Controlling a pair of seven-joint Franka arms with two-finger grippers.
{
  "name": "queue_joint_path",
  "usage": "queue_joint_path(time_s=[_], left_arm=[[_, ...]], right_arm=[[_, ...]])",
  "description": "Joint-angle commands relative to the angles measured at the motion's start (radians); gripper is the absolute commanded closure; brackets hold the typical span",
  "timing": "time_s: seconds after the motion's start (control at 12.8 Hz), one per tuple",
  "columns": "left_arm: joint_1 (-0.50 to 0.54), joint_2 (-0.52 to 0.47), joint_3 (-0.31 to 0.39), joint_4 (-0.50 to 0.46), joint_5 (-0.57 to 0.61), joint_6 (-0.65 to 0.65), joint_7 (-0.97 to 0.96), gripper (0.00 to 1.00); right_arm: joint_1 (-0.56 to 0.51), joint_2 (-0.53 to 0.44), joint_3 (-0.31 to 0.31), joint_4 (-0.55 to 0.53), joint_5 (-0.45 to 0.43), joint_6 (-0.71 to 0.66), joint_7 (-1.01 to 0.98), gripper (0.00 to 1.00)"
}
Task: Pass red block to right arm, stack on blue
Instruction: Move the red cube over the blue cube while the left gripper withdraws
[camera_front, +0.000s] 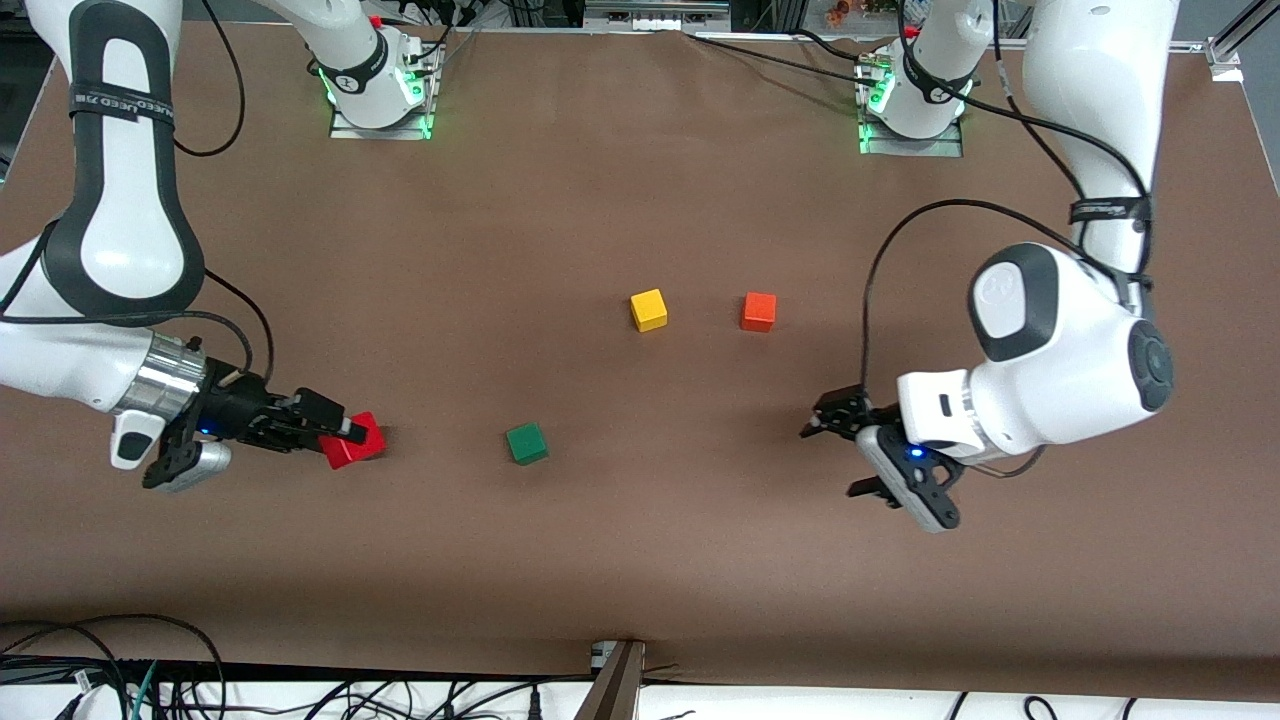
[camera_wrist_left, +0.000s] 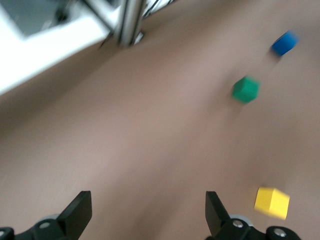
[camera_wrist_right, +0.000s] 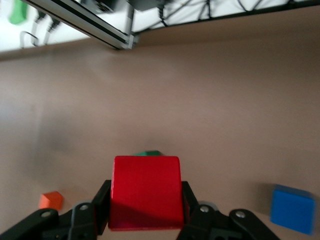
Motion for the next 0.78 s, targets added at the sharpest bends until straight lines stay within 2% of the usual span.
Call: queue_joint_path(time_s=[0.0, 0.23, 0.39, 0.55, 0.7], left_arm=[[-0.010, -0.070, 0.010, -0.024, 0.232, -0.077, -0.200, 0.00], [-0.010, -0.150, 0.013, -0.023, 0.417, -0.250, -0.387, 0.00], [-0.007, -0.218, 0.012, -0.030, 0.521, -0.331, -0.444, 0.00], [0.062, -0.287, 0.006, -0.055, 0.509, -0.353, -0.434, 0.00], [0.086, -0.351, 0.005, -0.105, 0.491, -0.356, -0.440, 0.00]], right_arm=[[0.010, -0.049, -0.019, -0.095, -0.142, 0.009, -0.014, 1.00], [0.015, -0.055, -0.033, -0.191, -0.250, 0.142, -0.017, 1.00], [0.027, -0.077, -0.033, -0.294, -0.278, 0.271, -0.020, 1.00], [0.047, -0.098, -0.033, -0.375, -0.286, 0.388, -0.019, 1.00], [0.093, -0.114, -0.036, -0.449, -0.286, 0.515, -0.011, 1.00]])
